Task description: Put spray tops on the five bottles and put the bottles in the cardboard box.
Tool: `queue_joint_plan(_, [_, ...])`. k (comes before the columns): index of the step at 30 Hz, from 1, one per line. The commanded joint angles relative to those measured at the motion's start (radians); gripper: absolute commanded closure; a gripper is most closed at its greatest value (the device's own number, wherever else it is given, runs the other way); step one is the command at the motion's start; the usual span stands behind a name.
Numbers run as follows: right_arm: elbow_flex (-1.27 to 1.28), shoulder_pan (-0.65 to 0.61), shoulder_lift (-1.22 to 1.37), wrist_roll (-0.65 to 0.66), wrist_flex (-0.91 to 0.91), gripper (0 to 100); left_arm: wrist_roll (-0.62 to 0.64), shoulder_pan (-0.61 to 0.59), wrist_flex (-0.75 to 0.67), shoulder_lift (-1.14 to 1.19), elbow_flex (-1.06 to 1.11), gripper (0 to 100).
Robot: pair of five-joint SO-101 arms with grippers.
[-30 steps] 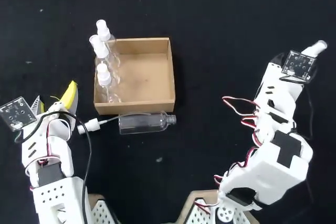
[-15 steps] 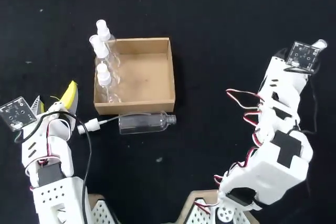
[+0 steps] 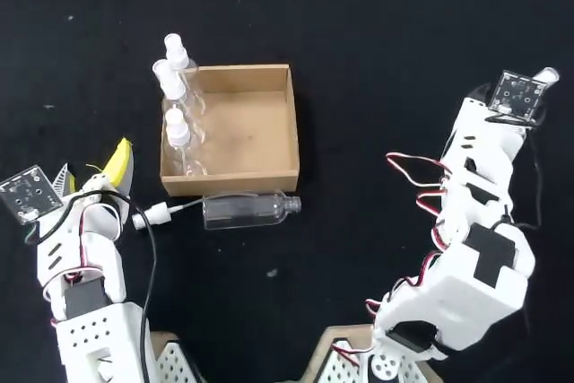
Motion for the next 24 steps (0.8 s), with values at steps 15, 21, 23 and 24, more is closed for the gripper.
queue_joint_plan(15, [0.107,-0.035,-0.278,-0.071,0.048,98.8,-0.002,0.008,0.003,-0.015,0.024,76])
queue_joint_plan(21, [0.134,-0.164,-0.512,-0.075,0.281,98.8,-0.002,0.007,0.003,-0.015,0.024,76])
queue_joint_plan(23, [0.134,-0.216,-0.568,-0.075,0.362,98.8,-0.002,0.007,0.003,-0.015,0.024,76])
queue_joint_plan(24, [0.131,-0.244,-0.596,-0.075,0.399,98.8,-0.002,0.007,0.003,-0.015,0.024,76])
